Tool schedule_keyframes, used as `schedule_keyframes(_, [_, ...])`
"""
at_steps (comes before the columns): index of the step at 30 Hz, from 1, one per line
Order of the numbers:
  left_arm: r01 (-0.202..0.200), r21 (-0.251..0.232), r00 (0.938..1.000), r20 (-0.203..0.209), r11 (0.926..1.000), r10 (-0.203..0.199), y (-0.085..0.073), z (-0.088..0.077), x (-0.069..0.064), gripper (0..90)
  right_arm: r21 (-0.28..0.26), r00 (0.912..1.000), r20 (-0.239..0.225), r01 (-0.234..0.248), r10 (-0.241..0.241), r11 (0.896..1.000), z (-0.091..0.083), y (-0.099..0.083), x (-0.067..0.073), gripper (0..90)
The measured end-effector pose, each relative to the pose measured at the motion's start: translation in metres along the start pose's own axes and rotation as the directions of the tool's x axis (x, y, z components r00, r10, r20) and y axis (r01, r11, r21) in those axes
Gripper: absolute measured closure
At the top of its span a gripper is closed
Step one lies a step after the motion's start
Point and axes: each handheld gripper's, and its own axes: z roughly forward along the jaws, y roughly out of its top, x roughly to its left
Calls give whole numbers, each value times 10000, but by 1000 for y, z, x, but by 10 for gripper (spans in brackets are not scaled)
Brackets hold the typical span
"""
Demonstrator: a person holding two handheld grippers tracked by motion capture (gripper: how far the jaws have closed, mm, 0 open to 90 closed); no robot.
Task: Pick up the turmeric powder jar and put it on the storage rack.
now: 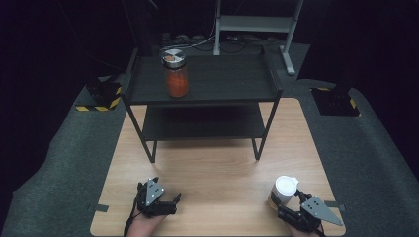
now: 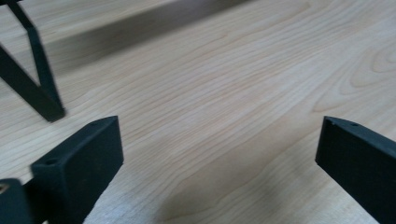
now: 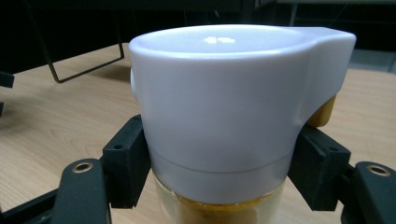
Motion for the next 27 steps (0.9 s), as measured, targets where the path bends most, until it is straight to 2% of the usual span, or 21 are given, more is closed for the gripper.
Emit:
schedule_keyframes(5, [-24,8,10000,19,10000,24,0,0,0,26,-243,10000,10,57,-56,9997,-4,7,3,299])
schedule_keyframes(11, [9,-16,10000,64,10000,-9,0,0,1,25,-363,9993,-85,368,-372,9987,-5,16,9,300])
schedule_keyframes(14, [-12,13,10000,92,10000,12,0,0,1,25,-389,9992,-195,346,-354,9986,-4,19,10,300])
schedule_keyframes(27, [-41,0,10000,89,10000,41,0,0,0,24,-653,9965,-671,456,-499,9968,7,35,19,300])
